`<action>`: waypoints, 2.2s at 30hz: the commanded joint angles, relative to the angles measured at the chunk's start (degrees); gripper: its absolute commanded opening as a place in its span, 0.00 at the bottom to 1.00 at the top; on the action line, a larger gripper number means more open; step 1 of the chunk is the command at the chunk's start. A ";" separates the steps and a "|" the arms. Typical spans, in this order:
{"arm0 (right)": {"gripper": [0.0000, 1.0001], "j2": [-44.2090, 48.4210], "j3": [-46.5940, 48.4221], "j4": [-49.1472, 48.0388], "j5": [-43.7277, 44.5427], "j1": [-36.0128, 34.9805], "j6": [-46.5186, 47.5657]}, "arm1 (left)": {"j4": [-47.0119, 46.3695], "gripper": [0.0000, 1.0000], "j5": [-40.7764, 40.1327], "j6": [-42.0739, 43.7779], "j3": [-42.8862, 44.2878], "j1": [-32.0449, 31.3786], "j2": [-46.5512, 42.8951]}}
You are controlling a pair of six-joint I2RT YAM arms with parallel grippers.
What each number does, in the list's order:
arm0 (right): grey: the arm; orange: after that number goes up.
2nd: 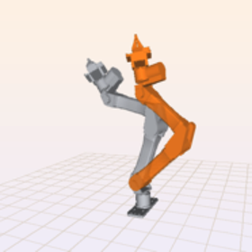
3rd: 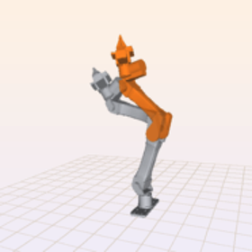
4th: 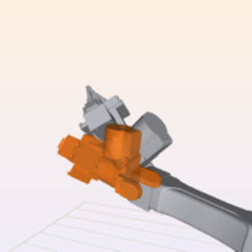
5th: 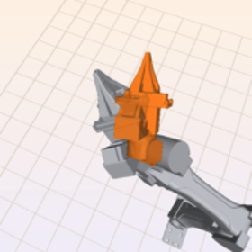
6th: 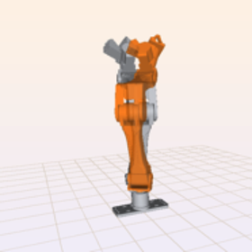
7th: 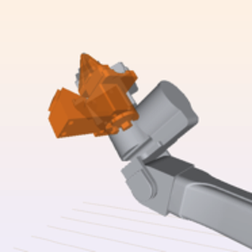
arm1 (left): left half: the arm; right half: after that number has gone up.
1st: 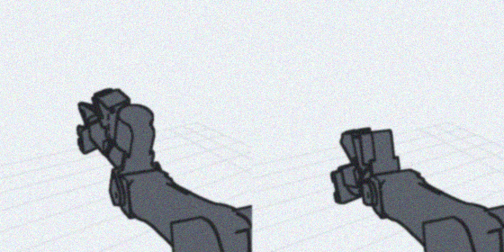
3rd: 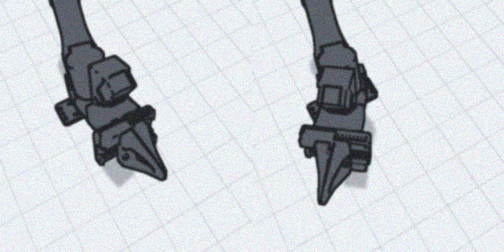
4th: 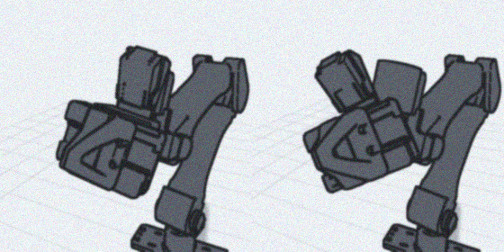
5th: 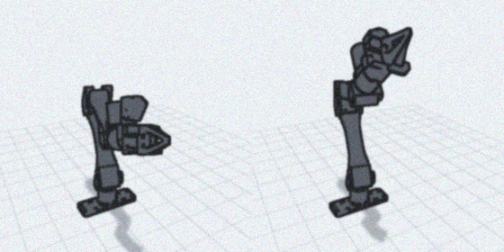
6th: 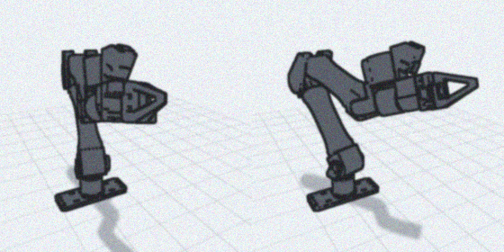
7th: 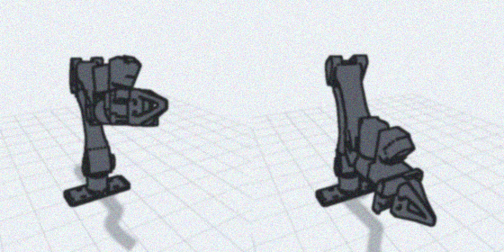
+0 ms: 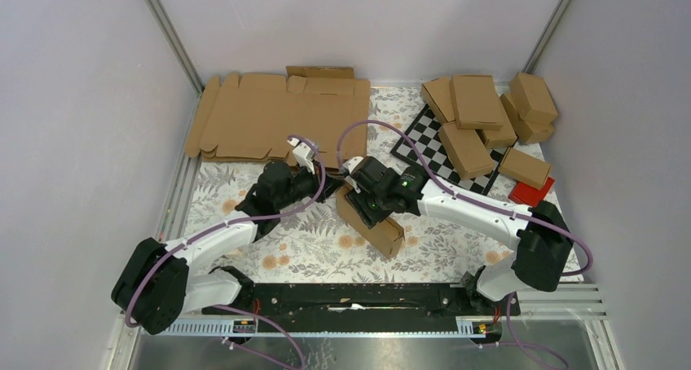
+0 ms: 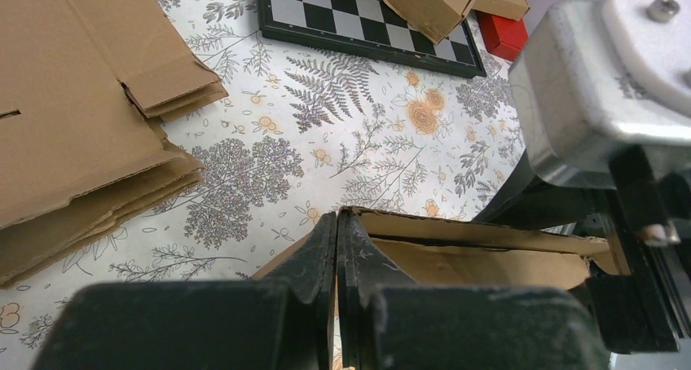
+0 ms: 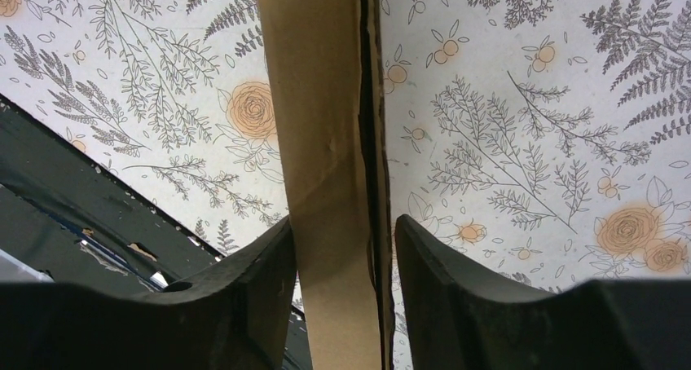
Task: Fold the paper box
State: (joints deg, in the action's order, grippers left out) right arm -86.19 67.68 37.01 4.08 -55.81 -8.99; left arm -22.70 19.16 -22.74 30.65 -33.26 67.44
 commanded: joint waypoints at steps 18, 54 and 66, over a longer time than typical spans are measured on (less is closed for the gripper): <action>0.62 -0.12 0.88 0.40 3.58 0.55 -3.28 | -14.66 0.00 -4.59 0.62 -11.67 -1.26 -4.20; 0.79 22.66 -7.73 13.91 3.02 7.25 -18.92 | -23.27 0.00 -20.49 0.63 -15.86 -10.37 -0.45; 0.40 25.39 -11.18 11.53 2.61 7.39 -23.71 | -20.19 0.00 -21.88 1.54 -15.28 -11.04 -2.93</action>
State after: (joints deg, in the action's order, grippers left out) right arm -61.34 56.38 50.37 6.50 -48.84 -29.56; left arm -47.64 -1.06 -22.48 15.62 -43.79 65.10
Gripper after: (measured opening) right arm 0.463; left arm 0.010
